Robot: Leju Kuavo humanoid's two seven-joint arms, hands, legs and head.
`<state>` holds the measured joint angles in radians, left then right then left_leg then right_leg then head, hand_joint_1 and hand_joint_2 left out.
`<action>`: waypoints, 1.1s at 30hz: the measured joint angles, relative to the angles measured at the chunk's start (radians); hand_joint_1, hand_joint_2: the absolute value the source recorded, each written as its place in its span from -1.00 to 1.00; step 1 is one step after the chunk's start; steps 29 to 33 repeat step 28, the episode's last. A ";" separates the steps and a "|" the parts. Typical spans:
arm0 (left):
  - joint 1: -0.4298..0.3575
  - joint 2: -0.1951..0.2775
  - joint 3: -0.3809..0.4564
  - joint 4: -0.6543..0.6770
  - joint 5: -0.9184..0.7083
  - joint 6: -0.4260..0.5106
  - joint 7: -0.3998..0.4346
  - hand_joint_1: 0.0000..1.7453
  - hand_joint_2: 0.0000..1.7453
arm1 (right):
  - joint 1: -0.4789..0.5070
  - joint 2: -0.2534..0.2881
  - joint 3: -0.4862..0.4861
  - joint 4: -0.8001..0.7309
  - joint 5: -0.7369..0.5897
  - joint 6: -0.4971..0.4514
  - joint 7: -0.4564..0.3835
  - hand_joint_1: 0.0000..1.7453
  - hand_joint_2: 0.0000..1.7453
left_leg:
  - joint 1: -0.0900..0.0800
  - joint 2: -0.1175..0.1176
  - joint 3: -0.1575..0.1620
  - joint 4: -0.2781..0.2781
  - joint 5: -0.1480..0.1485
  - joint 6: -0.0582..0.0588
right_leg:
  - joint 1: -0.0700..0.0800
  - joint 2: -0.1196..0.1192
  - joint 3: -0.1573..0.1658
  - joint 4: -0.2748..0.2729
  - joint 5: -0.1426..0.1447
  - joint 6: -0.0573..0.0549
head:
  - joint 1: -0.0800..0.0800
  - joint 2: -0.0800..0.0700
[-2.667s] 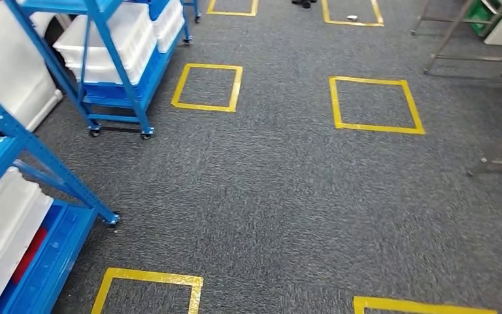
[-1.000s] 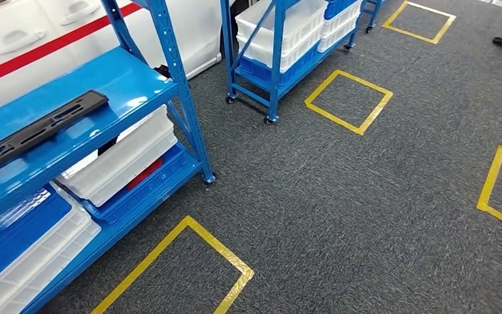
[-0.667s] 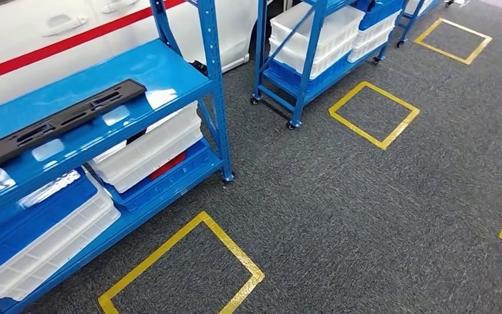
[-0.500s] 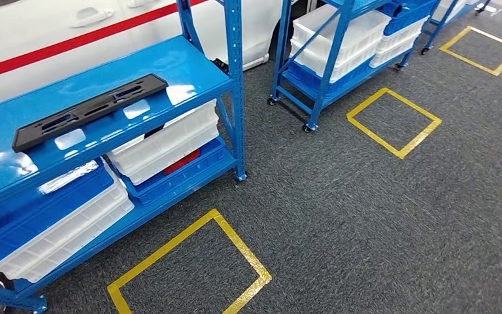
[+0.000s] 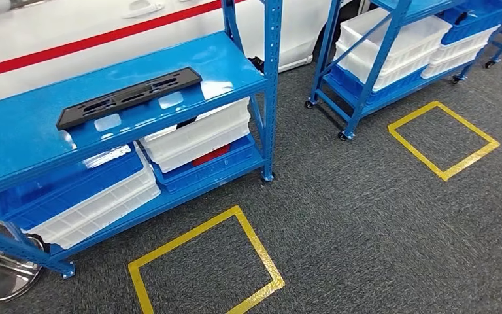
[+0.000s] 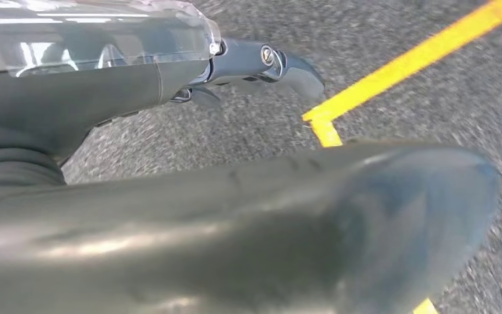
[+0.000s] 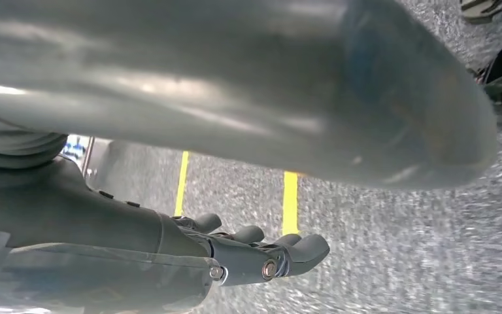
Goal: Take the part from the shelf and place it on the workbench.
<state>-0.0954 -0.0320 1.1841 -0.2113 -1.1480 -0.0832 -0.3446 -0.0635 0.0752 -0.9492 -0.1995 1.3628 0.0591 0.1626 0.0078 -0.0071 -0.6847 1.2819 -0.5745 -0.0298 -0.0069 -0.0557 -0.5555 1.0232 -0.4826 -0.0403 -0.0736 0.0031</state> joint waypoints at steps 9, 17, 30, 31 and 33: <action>0.005 -0.002 0.001 0.000 0.000 0.002 -0.006 -1.00 -1.00 | -0.009 0.000 0.000 0.000 0.002 -0.004 -0.008 -1.00 -1.00 | -0.012 0.032 0.142 -0.290 0.118 0.050 | 0.006 -0.042 0.020 0.018 -0.033 0.037 | 0.000 0.000; 0.001 -0.008 0.001 0.000 0.000 0.002 -0.007 -1.00 -1.00 | 0.003 -0.001 0.000 0.000 0.003 -0.004 -0.008 -1.00 -1.00 | -0.001 -0.069 0.145 -0.285 0.120 0.048 | -0.015 0.075 -0.069 0.160 -0.046 0.059 | 0.001 0.000; -0.006 -0.011 0.001 0.000 -0.001 0.003 -0.009 -1.00 -1.00 | 0.006 -0.001 0.000 0.000 0.003 -0.008 -0.008 -1.00 -1.00 | 0.006 -0.011 0.029 -0.062 -0.002 -0.006 | -0.014 0.047 -0.006 0.005 0.003 0.012 | 0.000 0.000; -0.006 -0.011 0.001 0.000 -0.001 0.003 -0.009 -1.00 -1.00 | 0.006 -0.001 0.000 0.000 0.003 -0.008 -0.008 -1.00 -1.00 | 0.006 -0.011 0.029 -0.062 -0.002 -0.006 | -0.014 0.047 -0.006 0.005 0.003 0.012 | 0.000 0.000; -0.006 -0.011 0.001 0.000 -0.001 0.003 -0.009 -1.00 -1.00 | 0.006 -0.001 0.000 0.000 0.003 -0.008 -0.008 -1.00 -1.00 | 0.006 -0.011 0.029 -0.062 -0.002 -0.006 | -0.014 0.047 -0.006 0.005 0.003 0.012 | 0.000 0.000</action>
